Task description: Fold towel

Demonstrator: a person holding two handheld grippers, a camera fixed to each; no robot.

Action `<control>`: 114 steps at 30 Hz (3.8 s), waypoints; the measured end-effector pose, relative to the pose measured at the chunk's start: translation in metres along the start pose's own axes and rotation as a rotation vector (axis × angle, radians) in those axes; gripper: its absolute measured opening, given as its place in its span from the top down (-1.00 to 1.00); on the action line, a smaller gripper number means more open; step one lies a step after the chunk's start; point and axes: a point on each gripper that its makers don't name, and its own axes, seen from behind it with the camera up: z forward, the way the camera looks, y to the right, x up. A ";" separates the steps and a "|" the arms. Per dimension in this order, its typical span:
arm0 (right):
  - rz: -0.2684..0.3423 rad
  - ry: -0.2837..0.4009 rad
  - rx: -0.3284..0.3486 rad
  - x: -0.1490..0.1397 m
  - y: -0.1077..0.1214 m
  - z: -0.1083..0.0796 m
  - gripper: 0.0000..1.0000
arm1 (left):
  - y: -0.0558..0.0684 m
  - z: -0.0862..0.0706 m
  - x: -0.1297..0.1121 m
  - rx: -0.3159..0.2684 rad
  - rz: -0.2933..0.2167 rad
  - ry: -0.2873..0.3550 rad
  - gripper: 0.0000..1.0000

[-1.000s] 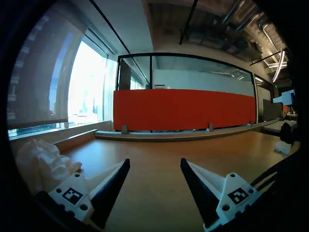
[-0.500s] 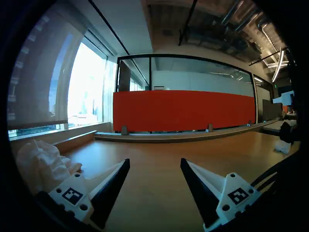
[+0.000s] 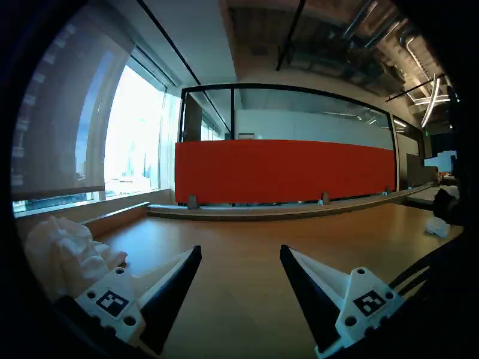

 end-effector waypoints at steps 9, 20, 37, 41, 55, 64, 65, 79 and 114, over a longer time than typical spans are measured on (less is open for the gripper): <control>0.028 0.015 -0.012 -0.031 0.009 -0.002 -1.00 | 0.000 0.000 0.000 0.000 0.000 0.000 -0.95; 0.088 0.006 -0.037 -0.074 0.034 -0.009 -1.00 | 0.000 0.000 0.000 0.000 0.000 0.000 -0.94; 0.139 0.009 -0.044 -0.110 0.044 -0.012 -1.00 | 0.000 0.000 0.000 0.000 0.001 0.000 -0.95; 0.134 0.016 -0.033 -0.112 0.042 -0.013 -1.00 | 0.000 0.000 0.000 0.000 0.000 0.000 -0.95; 0.108 0.031 -0.021 -0.106 0.035 -0.018 -1.00 | 0.000 0.000 0.000 0.000 0.000 0.000 -0.95; 0.110 0.031 -0.020 -0.107 0.037 -0.019 -1.00 | -0.001 -0.001 -0.001 0.000 0.001 0.000 -0.94; 0.110 0.031 -0.020 -0.107 0.037 -0.019 -1.00 | -0.001 -0.001 -0.001 0.000 0.001 0.000 -0.95; 0.110 0.030 -0.019 -0.108 0.037 -0.018 -1.00 | 0.000 0.000 0.000 0.000 0.000 0.000 -0.95; 0.110 0.030 -0.019 -0.108 0.037 -0.018 -1.00 | 0.000 0.000 0.000 0.000 0.000 0.000 -0.94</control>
